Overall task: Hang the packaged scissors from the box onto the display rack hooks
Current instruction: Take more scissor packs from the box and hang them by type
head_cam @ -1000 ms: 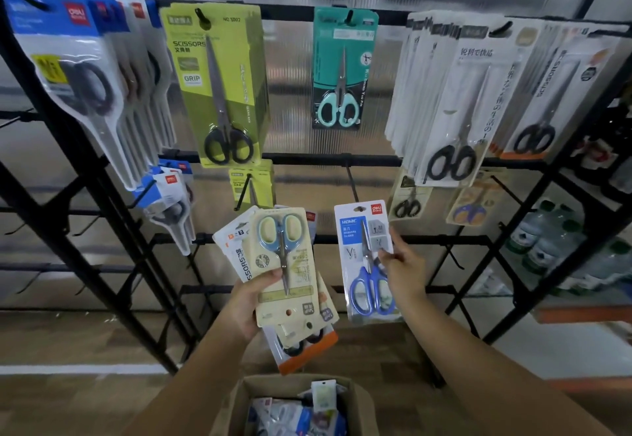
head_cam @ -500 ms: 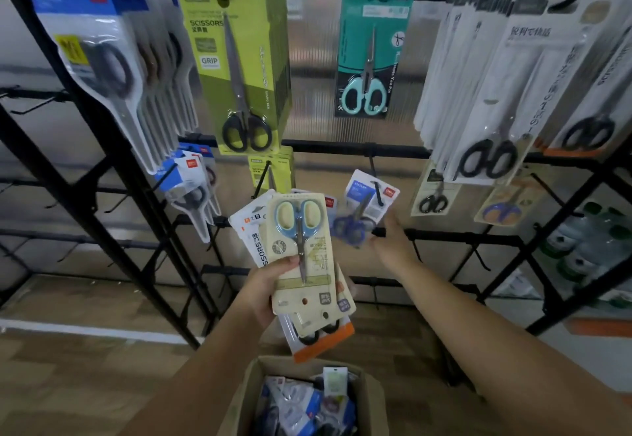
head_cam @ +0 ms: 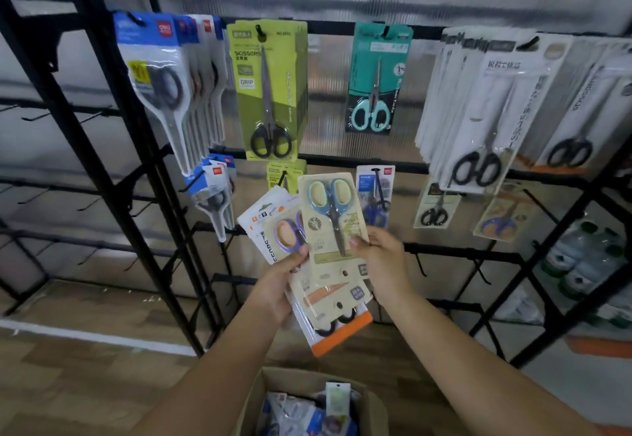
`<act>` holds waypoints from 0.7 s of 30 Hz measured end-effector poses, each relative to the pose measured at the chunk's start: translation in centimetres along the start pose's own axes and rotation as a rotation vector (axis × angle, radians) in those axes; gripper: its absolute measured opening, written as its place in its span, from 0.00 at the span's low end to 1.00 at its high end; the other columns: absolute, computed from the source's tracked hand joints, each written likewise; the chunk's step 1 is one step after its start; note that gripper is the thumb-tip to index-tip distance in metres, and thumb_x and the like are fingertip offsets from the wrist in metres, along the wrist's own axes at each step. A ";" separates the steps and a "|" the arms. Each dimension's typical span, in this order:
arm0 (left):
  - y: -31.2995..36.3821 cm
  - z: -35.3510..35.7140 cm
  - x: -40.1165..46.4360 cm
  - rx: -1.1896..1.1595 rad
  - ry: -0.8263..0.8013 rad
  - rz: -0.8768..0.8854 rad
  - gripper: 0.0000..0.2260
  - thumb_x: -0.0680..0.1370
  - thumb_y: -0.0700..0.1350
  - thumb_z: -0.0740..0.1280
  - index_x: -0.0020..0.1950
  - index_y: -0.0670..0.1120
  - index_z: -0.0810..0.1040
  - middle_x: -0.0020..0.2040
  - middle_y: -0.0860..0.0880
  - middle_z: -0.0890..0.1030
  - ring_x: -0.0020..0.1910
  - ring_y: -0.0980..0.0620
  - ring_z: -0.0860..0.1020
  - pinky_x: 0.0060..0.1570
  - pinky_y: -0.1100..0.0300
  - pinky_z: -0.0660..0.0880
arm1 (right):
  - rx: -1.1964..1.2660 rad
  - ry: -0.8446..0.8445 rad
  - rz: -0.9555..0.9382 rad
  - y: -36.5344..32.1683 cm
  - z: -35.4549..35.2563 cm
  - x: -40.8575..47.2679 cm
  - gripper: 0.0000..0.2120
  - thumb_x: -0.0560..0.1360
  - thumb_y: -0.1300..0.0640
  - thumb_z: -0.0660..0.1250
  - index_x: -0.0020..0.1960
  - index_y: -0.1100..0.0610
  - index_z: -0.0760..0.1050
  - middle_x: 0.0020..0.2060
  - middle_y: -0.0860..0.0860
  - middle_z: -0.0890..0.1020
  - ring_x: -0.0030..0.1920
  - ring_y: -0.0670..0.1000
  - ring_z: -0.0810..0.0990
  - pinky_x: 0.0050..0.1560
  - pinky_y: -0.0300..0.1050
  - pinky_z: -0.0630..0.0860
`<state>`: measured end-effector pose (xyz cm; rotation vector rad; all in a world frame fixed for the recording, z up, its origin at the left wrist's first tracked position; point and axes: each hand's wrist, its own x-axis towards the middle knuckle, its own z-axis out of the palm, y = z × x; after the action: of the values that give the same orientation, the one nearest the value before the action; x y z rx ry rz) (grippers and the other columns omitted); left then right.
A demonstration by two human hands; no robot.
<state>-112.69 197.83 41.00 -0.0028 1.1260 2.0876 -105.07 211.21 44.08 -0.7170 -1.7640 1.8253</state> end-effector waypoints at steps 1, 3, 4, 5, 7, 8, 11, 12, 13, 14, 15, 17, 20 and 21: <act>0.1 0.1 -0.1 0.014 -0.001 0.006 0.25 0.67 0.42 0.69 0.63 0.37 0.75 0.58 0.36 0.79 0.58 0.38 0.78 0.56 0.44 0.75 | 0.013 0.012 -0.009 -0.1 -0.3 0.0 0.10 0.74 0.66 0.66 0.42 0.51 0.78 0.39 0.46 0.84 0.44 0.49 0.82 0.42 0.44 0.77; 0.3 0.1 -0.2 0.045 -0.011 0.043 0.17 0.66 0.41 0.70 0.53 0.39 0.80 0.48 0.40 0.84 0.47 0.43 0.83 0.46 0.49 0.80 | 0.048 0.020 -0.015 -0.4 -1.2 0.3 0.14 0.75 0.66 0.65 0.41 0.48 0.78 0.34 0.41 0.84 0.38 0.43 0.82 0.33 0.37 0.75; 0.5 0.0 -0.2 0.057 -0.017 0.056 0.12 0.66 0.41 0.70 0.49 0.41 0.81 0.45 0.42 0.85 0.43 0.45 0.84 0.43 0.50 0.80 | 0.049 0.013 -0.010 -0.6 -2.0 0.5 0.14 0.75 0.67 0.64 0.42 0.48 0.79 0.33 0.39 0.83 0.35 0.41 0.81 0.30 0.34 0.74; 0.8 -0.1 -0.1 0.066 -0.019 0.063 0.09 0.66 0.41 0.71 0.45 0.42 0.82 0.43 0.42 0.85 0.40 0.46 0.84 0.41 0.51 0.80 | 0.019 -0.009 0.001 -0.8 -2.7 0.8 0.14 0.75 0.67 0.65 0.44 0.49 0.79 0.32 0.39 0.83 0.33 0.39 0.81 0.28 0.33 0.73; 1.3 -0.5 -0.1 0.073 -0.013 0.080 0.05 0.67 0.42 0.70 0.41 0.43 0.83 0.41 0.43 0.85 0.38 0.47 0.84 0.37 0.53 0.80 | -0.134 -0.099 0.049 -1.2 -4.3 1.4 0.11 0.74 0.67 0.66 0.50 0.54 0.81 0.33 0.42 0.83 0.34 0.41 0.81 0.29 0.32 0.73; 1.6 -0.8 0.0 0.074 -0.010 0.096 0.05 0.69 0.42 0.69 0.43 0.43 0.83 0.40 0.44 0.85 0.37 0.47 0.84 0.35 0.54 0.81 | -0.225 -0.154 0.082 -1.3 -5.0 1.7 0.11 0.74 0.68 0.66 0.53 0.57 0.81 0.36 0.44 0.83 0.35 0.42 0.80 0.30 0.31 0.74; 2.0 -1.2 -0.1 0.102 -0.033 0.119 0.08 0.70 0.43 0.68 0.48 0.43 0.80 0.40 0.44 0.85 0.37 0.47 0.84 0.34 0.54 0.81 | -0.444 -0.284 0.118 -1.3 -5.8 2.3 0.16 0.73 0.70 0.67 0.59 0.61 0.78 0.48 0.51 0.82 0.44 0.45 0.78 0.40 0.30 0.74; 2.0 -1.2 -0.3 0.119 -0.045 0.116 0.10 0.69 0.43 0.69 0.49 0.42 0.80 0.41 0.44 0.85 0.38 0.47 0.84 0.34 0.54 0.81 | -0.509 -0.300 0.090 -1.4 -5.8 2.4 0.16 0.73 0.69 0.67 0.60 0.60 0.77 0.50 0.51 0.81 0.46 0.45 0.77 0.42 0.31 0.74; 1.9 -1.0 -0.4 0.136 -0.056 0.115 0.12 0.67 0.42 0.70 0.49 0.42 0.80 0.42 0.43 0.85 0.39 0.47 0.84 0.34 0.54 0.80 | -0.568 -0.303 0.044 -1.6 -5.5 2.5 0.16 0.73 0.67 0.68 0.60 0.58 0.78 0.51 0.49 0.80 0.47 0.44 0.77 0.44 0.32 0.74; 1.8 -0.8 -0.6 0.145 -0.066 0.115 0.13 0.66 0.41 0.70 0.50 0.42 0.80 0.43 0.43 0.85 0.39 0.46 0.84 0.34 0.54 0.80 | -0.616 -0.295 -0.009 -1.9 -5.3 2.6 0.16 0.74 0.65 0.68 0.60 0.55 0.78 0.50 0.47 0.80 0.46 0.44 0.77 0.44 0.32 0.75; 1.7 -0.6 -0.7 0.145 -0.070 0.118 0.14 0.66 0.39 0.71 0.51 0.42 0.80 0.44 0.42 0.85 0.40 0.46 0.84 0.34 0.54 0.80 | -0.640 -0.278 -0.058 -2.2 -5.0 2.8 0.16 0.74 0.64 0.68 0.60 0.54 0.78 0.50 0.46 0.80 0.47 0.44 0.77 0.45 0.32 0.74; 1.6 -0.3 -0.9 0.126 -0.046 0.128 0.15 0.65 0.37 0.72 0.51 0.42 0.80 0.45 0.41 0.85 0.41 0.44 0.84 0.33 0.54 0.80 | -0.628 -0.235 -0.139 -2.5 -4.5 3.0 0.16 0.73 0.63 0.69 0.60 0.55 0.78 0.54 0.49 0.80 0.51 0.47 0.77 0.53 0.38 0.74; 1.6 -0.3 -0.9 0.067 0.041 0.172 0.10 0.69 0.35 0.71 0.49 0.42 0.80 0.42 0.42 0.85 0.38 0.45 0.84 0.30 0.54 0.79 | -0.783 -0.020 -0.299 -2.8 -4.0 2.8 0.22 0.74 0.54 0.69 0.67 0.53 0.72 0.56 0.51 0.72 0.57 0.51 0.74 0.53 0.41 0.71; 1.6 -0.3 -0.8 0.039 0.060 0.190 0.08 0.71 0.35 0.70 0.49 0.43 0.80 0.40 0.42 0.85 0.37 0.45 0.84 0.29 0.55 0.79 | -0.782 0.061 -0.293 -2.7 -4.0 2.7 0.27 0.74 0.49 0.68 0.70 0.52 0.67 0.58 0.51 0.70 0.59 0.50 0.72 0.50 0.40 0.70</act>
<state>-113.17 196.55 42.23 0.0632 1.2445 2.2456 -104.36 216.05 46.60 -0.7185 -2.3949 0.8838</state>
